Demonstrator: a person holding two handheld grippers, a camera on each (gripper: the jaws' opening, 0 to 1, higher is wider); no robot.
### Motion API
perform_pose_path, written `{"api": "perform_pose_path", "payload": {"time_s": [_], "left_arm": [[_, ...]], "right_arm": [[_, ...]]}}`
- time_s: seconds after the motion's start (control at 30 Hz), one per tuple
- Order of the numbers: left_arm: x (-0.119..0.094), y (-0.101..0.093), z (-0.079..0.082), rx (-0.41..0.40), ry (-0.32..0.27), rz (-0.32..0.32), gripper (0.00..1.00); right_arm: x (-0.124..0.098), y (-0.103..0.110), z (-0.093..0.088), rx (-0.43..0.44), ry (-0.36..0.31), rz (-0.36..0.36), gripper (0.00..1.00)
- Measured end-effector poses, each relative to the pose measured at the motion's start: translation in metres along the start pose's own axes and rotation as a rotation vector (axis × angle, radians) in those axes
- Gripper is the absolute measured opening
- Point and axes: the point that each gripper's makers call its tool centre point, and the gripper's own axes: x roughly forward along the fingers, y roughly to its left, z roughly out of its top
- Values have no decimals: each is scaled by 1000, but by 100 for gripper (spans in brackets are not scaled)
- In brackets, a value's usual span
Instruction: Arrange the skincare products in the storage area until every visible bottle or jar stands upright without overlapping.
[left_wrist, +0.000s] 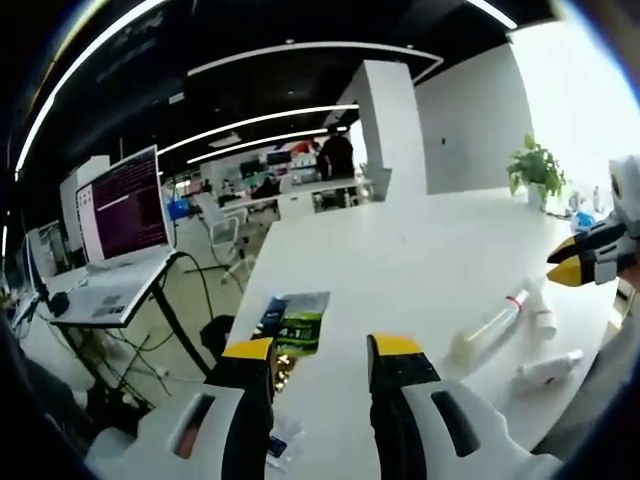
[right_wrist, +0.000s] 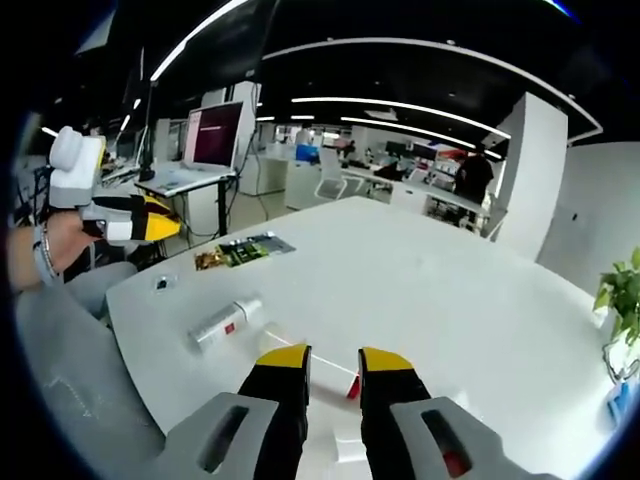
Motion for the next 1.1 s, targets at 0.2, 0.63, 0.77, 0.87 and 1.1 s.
{"api": "perform_pose_path", "payload": {"time_s": [0.2, 0.63, 0.77, 0.87, 1.1], "left_arm": [[0, 0, 0, -2, 2, 0, 33], [0, 1, -1, -4, 5, 0, 34], [0, 0, -1, -4, 7, -5, 34], [0, 0, -2, 0, 10, -6, 34], [1, -4, -3, 32, 19, -14, 34]], "right_arm": [[0, 0, 0, -1, 2, 3, 15], [1, 1, -2, -7, 10, 4, 15], [1, 2, -2, -13, 12, 4, 15], [1, 2, -3, -20, 16, 4, 15], [2, 3, -5, -33, 26, 5, 16]]}}
